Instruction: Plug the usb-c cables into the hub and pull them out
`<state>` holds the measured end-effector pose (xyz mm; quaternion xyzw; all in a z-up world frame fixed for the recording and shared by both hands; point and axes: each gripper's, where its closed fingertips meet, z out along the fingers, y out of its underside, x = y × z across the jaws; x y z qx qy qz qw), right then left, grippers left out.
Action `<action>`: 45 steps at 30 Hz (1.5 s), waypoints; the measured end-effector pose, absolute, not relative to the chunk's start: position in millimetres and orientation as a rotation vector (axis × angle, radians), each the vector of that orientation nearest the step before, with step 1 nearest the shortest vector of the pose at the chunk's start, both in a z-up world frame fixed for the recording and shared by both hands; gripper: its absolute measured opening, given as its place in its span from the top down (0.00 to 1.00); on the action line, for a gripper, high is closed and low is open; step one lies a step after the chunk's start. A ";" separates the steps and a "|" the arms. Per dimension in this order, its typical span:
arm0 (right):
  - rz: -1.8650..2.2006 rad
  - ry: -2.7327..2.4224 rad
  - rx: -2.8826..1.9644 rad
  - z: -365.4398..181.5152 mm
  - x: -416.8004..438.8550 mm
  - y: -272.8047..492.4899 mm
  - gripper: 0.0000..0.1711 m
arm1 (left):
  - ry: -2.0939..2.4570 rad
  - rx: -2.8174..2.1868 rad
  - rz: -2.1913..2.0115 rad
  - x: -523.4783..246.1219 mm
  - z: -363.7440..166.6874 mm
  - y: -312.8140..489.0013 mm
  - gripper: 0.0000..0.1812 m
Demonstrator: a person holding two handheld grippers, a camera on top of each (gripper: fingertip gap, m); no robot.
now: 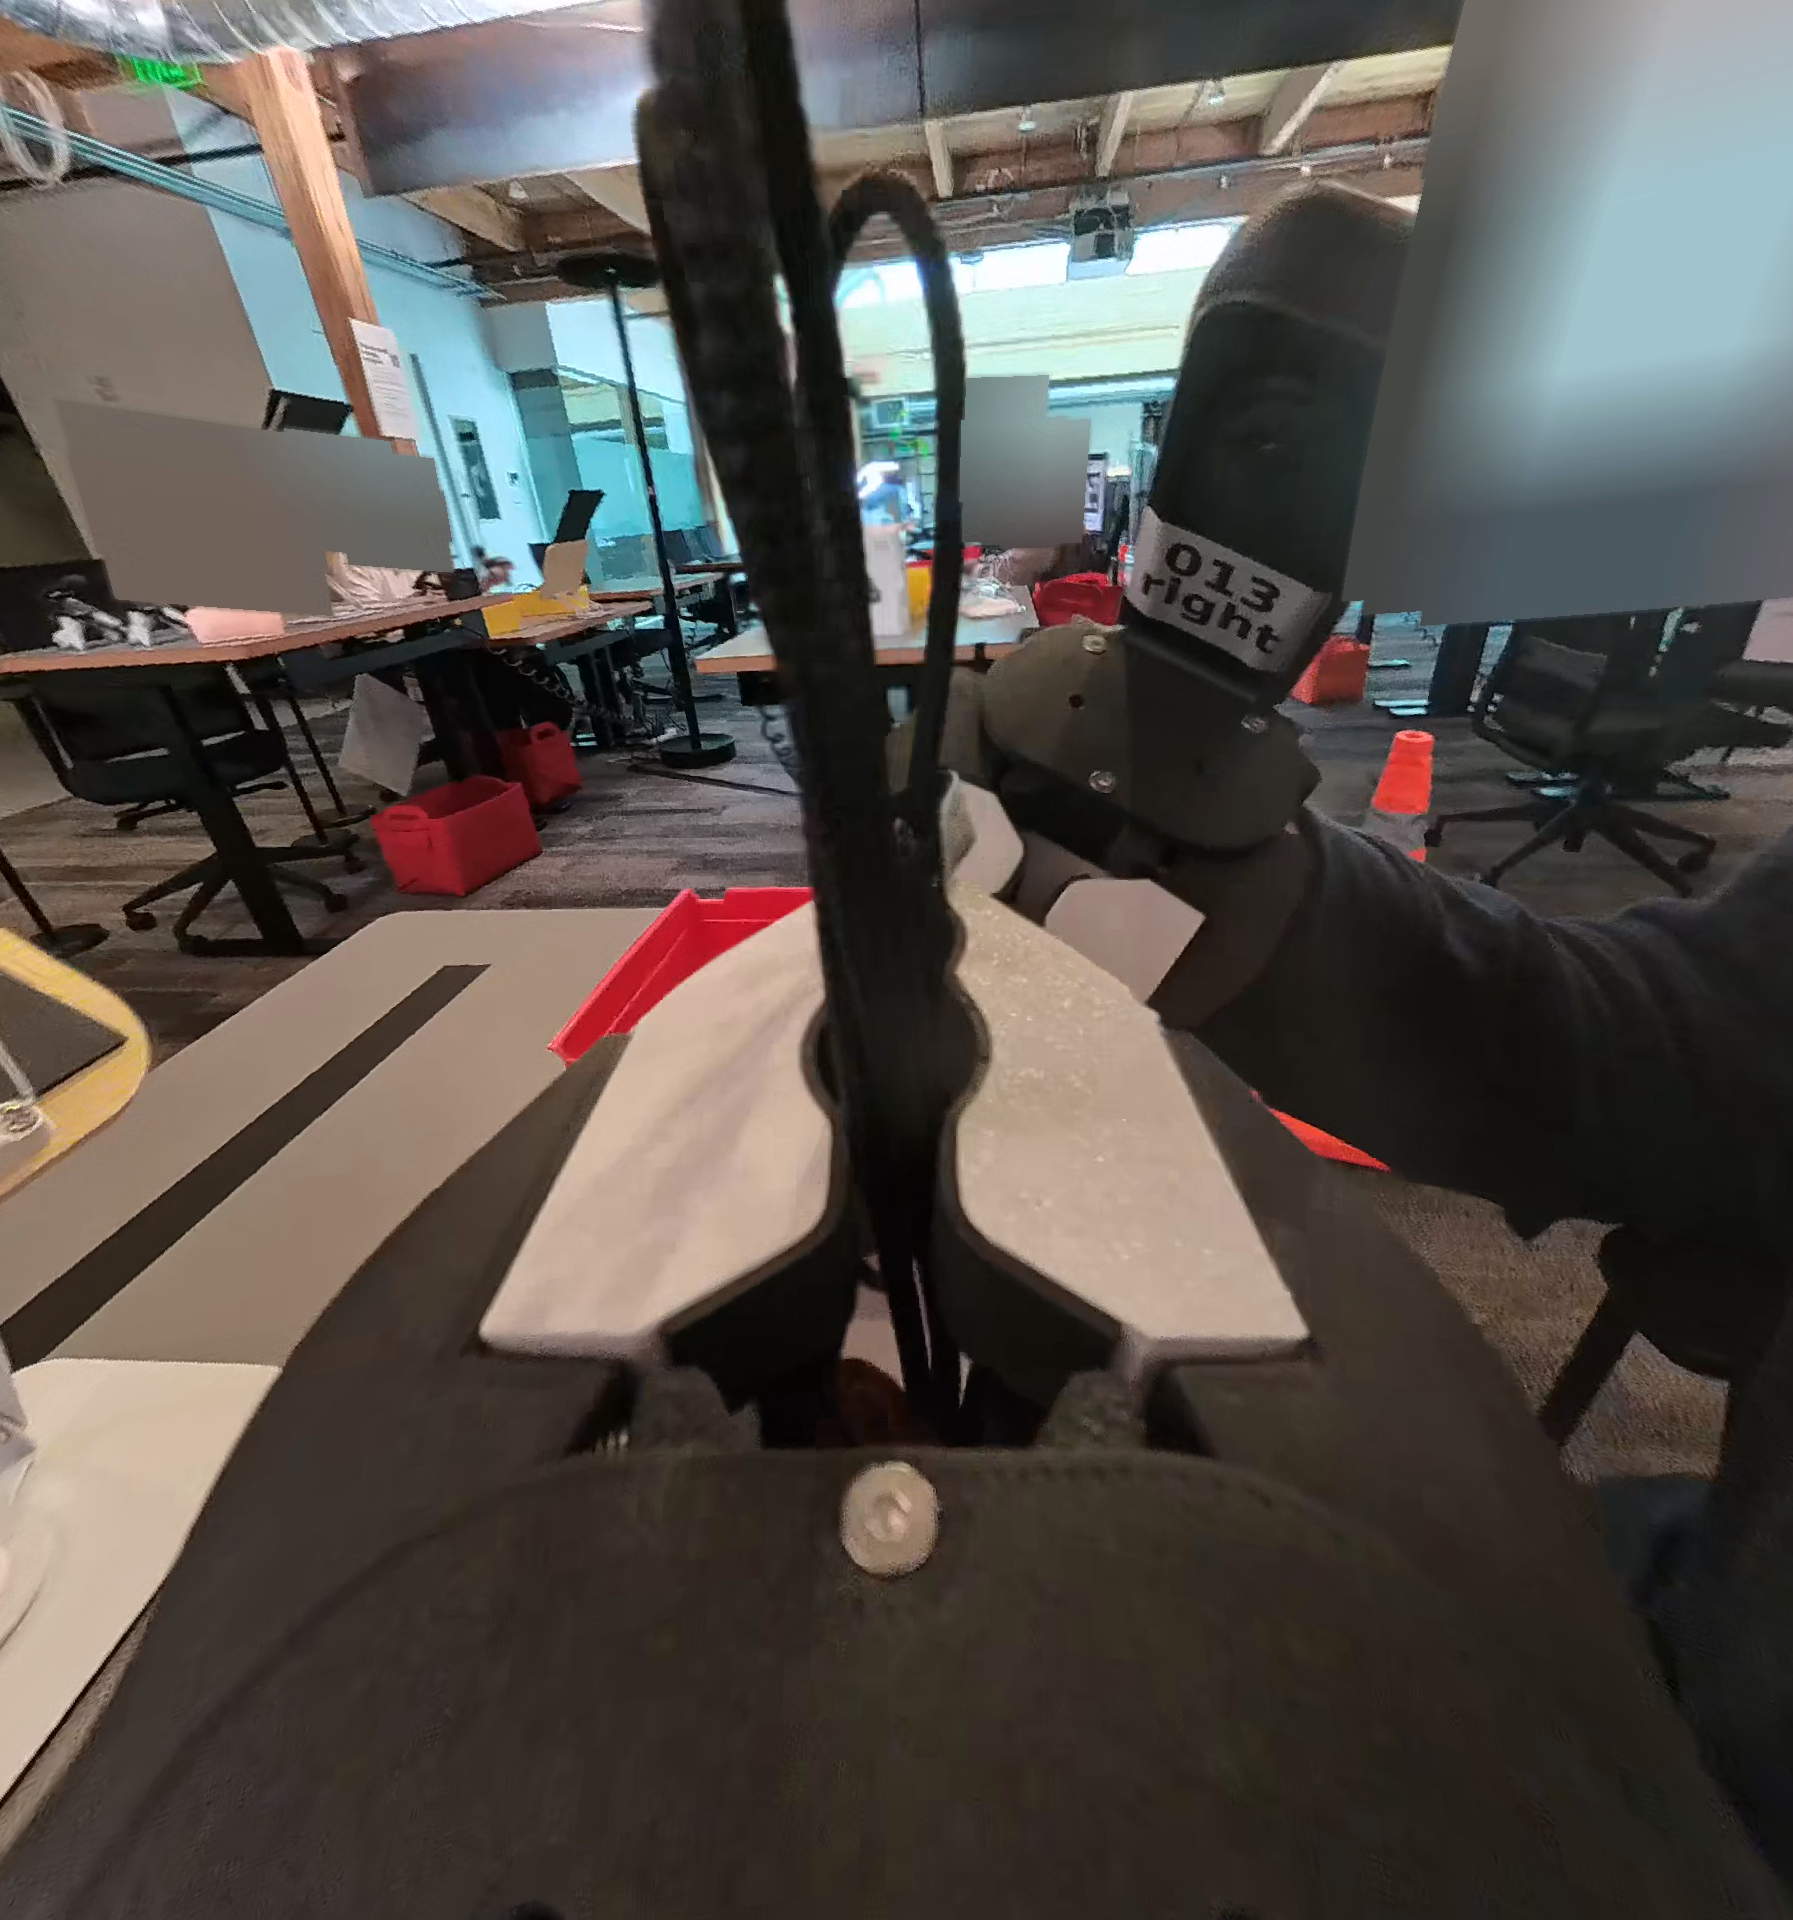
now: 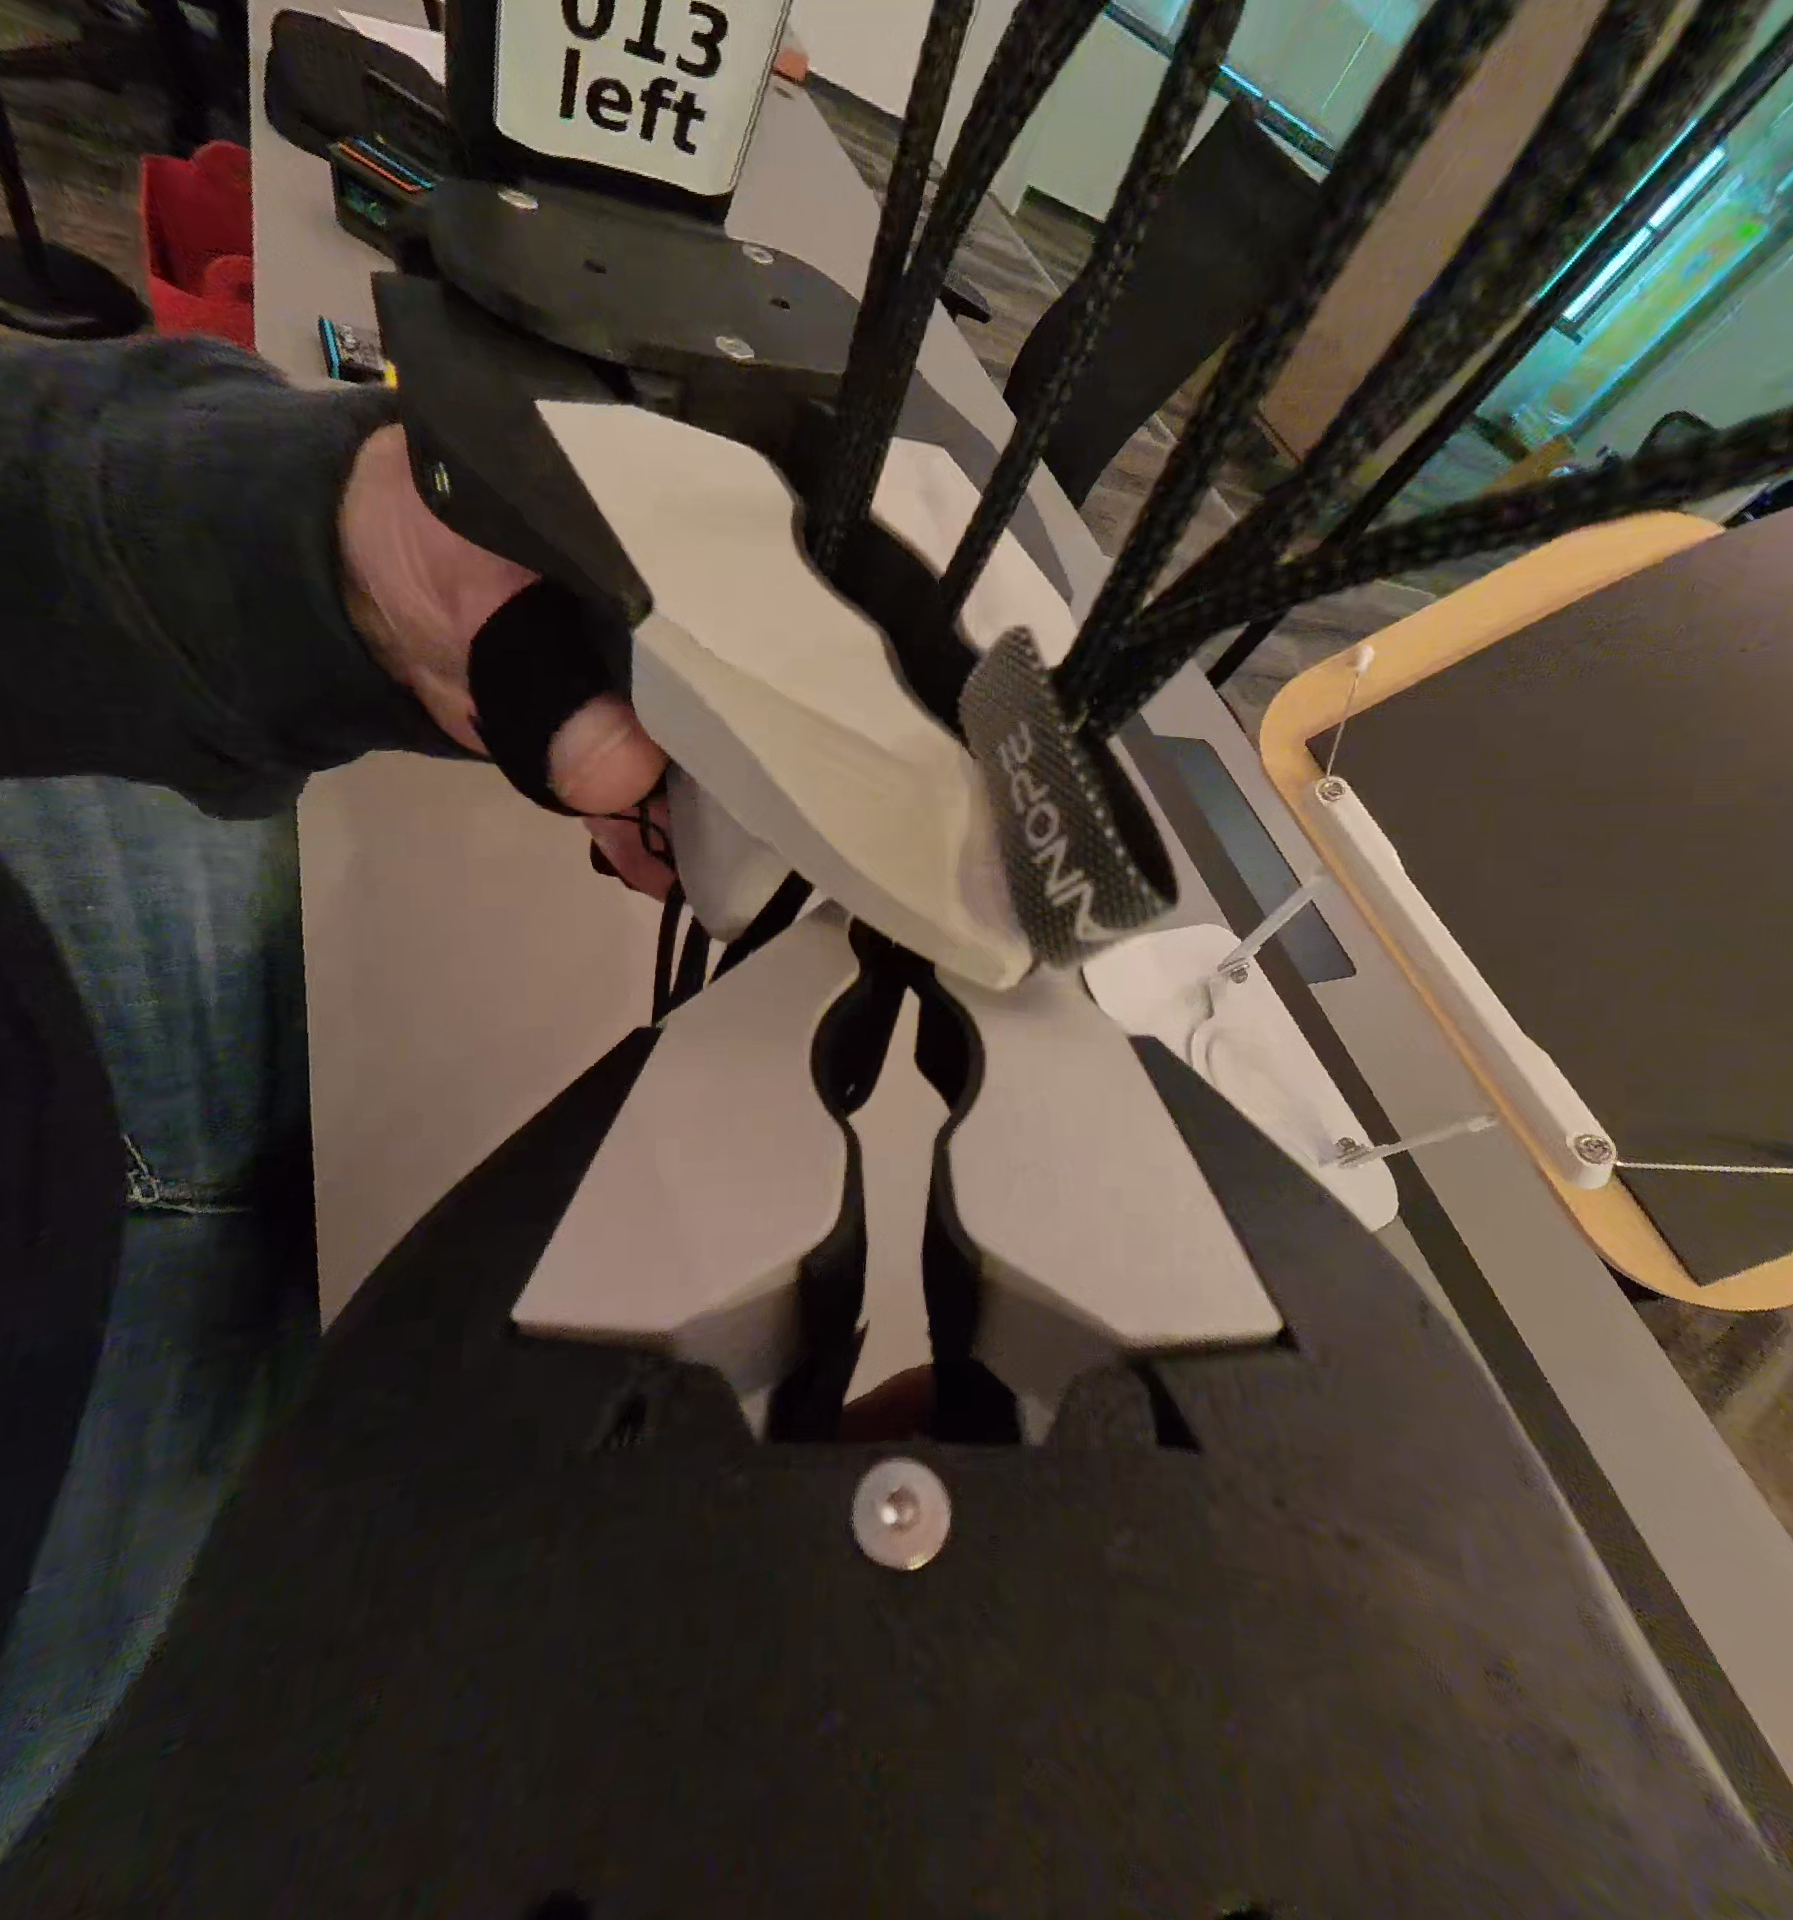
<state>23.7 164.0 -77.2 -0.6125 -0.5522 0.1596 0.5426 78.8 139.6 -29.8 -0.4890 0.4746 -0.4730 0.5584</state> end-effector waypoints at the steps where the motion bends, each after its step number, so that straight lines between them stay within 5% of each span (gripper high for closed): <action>1: 0.386 -1.296 -1.461 -76.7 24.7 165.1 1.00 | 1.100 -1.164 -1.111 78.0 -29.5 143.1 0.95; 4: 0.407 -1.242 -1.524 -77.4 33.2 169.7 0.97 | 1.045 -1.192 -1.054 76.8 -30.0 154.6 0.95; 7: 0.342 -1.189 -1.609 -79.6 58.8 179.4 0.74 | 0.932 -1.210 -0.959 70.0 -23.4 171.6 0.95; 16: 0.427 -0.914 -1.356 4.9 35.8 166.6 0.29 | 0.868 -1.207 -0.369 70.1 -24.8 199.3 0.95; 18: 0.416 -0.903 -1.366 3.8 25.9 172.0 0.33 | 0.873 -1.212 -0.286 74.5 -28.2 199.8 0.96; 21: 0.498 -0.881 -1.400 -1.3 21.2 177.3 0.62 | 0.838 -1.211 -0.222 72.5 -28.0 202.4 0.96; 24: 0.550 -0.880 -1.385 -1.5 20.0 175.9 0.68 | 0.828 -1.216 -0.190 71.0 -28.9 203.3 0.96; 29: 0.588 -0.854 -1.364 1.0 24.3 177.5 0.97 | 0.842 -1.202 -0.168 75.4 -27.5 200.9 0.96; 36: 0.620 -0.873 -1.347 -0.6 21.2 174.7 0.98 | 0.858 -1.191 -0.195 75.5 -29.2 200.2 0.96; 41: 0.806 -0.818 -1.350 5.7 32.7 174.8 0.99 | 0.967 -1.112 -0.250 77.3 -25.2 185.9 0.80; 45: 0.951 -0.867 -1.360 1.9 36.2 168.0 0.99 | 1.127 -1.195 -0.430 84.1 -38.8 175.7 0.78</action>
